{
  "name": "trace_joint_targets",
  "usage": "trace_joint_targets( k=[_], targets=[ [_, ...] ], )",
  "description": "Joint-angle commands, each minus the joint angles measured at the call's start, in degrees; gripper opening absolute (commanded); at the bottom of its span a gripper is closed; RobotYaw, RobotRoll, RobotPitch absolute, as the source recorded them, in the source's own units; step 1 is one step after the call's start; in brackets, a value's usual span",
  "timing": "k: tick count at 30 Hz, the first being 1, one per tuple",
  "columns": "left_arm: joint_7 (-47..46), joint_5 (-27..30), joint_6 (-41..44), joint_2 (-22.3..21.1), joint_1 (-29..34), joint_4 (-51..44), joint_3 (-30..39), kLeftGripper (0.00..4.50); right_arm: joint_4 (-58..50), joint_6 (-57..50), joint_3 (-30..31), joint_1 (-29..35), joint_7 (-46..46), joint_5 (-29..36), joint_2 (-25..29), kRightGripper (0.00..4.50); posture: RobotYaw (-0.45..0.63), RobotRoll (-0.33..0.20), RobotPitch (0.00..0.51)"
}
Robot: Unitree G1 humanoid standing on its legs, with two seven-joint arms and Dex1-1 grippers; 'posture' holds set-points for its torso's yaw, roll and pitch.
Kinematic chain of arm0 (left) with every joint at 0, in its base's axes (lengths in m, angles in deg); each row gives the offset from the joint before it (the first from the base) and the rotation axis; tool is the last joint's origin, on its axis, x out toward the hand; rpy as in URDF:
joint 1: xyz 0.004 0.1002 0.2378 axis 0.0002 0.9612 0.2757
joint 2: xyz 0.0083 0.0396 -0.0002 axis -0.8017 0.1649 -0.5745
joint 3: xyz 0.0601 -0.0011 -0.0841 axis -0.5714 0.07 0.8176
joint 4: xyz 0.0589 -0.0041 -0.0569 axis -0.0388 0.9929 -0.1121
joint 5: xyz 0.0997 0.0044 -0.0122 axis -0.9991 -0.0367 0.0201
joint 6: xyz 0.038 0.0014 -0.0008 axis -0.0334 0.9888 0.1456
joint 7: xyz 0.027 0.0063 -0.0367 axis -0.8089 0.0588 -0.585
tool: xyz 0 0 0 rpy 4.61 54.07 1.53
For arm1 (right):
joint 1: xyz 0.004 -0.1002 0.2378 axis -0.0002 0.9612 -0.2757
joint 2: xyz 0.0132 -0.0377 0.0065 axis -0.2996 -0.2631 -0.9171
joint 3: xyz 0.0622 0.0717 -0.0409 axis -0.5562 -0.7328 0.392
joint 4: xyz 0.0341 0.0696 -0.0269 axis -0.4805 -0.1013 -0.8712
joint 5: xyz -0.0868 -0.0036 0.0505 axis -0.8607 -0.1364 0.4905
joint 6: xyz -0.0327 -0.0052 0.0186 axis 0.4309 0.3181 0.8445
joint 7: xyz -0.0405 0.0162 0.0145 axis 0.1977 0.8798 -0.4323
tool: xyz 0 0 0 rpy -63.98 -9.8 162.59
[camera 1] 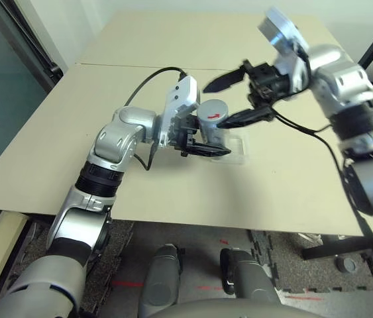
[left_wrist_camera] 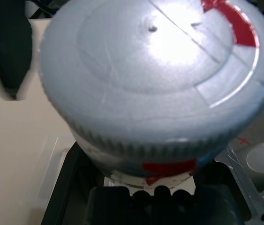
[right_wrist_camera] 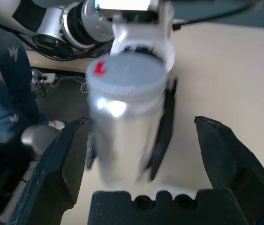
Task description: Pour the medicine from the bottle into the box.
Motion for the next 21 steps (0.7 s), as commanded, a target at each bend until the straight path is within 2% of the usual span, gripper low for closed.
trace_joint_targets(
  k=[1,6,11,21],
  targets=[
    [-0.35,0.94,-1.10,-0.52,0.13,0.34,0.65,2.67,-11.24,-8.05,-4.56,5.37,5.31,2.82,2.63,4.50,0.10,0.000,0.104],
    [-0.48,-0.18,-3.50,-0.68,-0.75,4.80,0.94,2.67,-19.31,-14.20,-8.79,9.83,16.30,4.32,0.21,4.50,0.06,0.000,0.090],
    [-0.60,-1.78,-6.49,-0.79,-1.34,10.66,0.41,2.67,-19.40,-16.72,-8.39,8.72,29.26,-0.27,-4.77,4.50,0.05,0.000,0.086],
    [-0.30,-3.77,-9.63,-0.74,-1.33,16.47,-0.50,2.67,-19.21,-17.32,-3.74,6.61,30.84,-3.33,-8.69,4.50,0.06,0.000,0.079]
  ],
)
